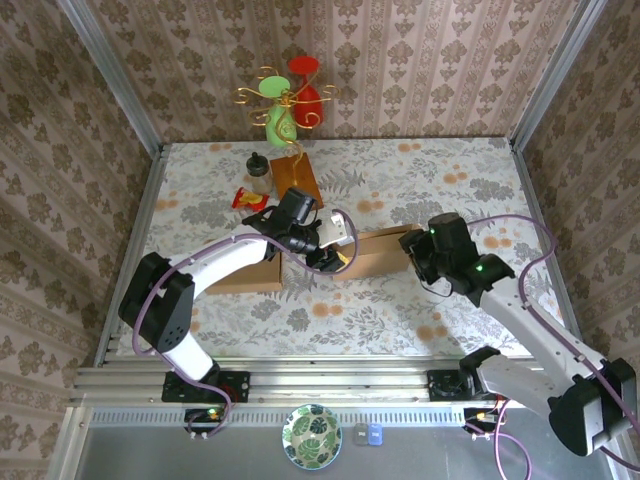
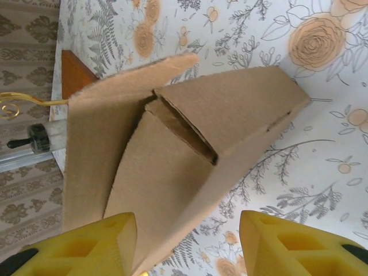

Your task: Fold the paper box

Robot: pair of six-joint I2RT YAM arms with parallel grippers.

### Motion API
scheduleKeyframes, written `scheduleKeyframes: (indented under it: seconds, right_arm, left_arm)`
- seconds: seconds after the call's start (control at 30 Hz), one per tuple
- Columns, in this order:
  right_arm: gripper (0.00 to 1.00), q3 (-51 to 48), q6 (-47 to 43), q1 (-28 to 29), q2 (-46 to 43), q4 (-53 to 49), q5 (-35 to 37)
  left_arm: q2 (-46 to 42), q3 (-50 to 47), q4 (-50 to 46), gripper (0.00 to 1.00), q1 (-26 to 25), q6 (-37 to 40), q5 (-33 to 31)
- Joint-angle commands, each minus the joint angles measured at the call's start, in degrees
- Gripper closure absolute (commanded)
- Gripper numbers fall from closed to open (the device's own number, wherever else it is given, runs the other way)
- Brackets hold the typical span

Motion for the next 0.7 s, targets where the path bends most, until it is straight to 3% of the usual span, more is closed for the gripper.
scheduleKeyframes:
  seconds: [0.0, 0.17, 0.43, 0.67]
  right_arm:
    - [0.49, 0.19, 2.63, 0.60, 2.12, 3.52, 1.56]
    - [0.50, -0.61, 2.53, 0.77, 4.83, 5.87, 1.17]
    - [0.62, -0.54, 4.10, 0.80, 8.31, -0.99, -0.26]
    - [0.66, 1.18, 3.88, 0.86, 10.38, -4.40, -1.21]
  left_arm:
    - [0.75, 0.70, -2.36, 0.55, -0.18, -1.24, 0.78]
    - [0.80, 0.61, -2.71, 0.55, -0.45, -0.75, 0.48]
    - [0.26, -0.32, -0.83, 0.55, -0.72, -1.87, -0.45]
    - [0.06, -0.74, -0.26, 0.55, -0.85, -1.87, -0.27]
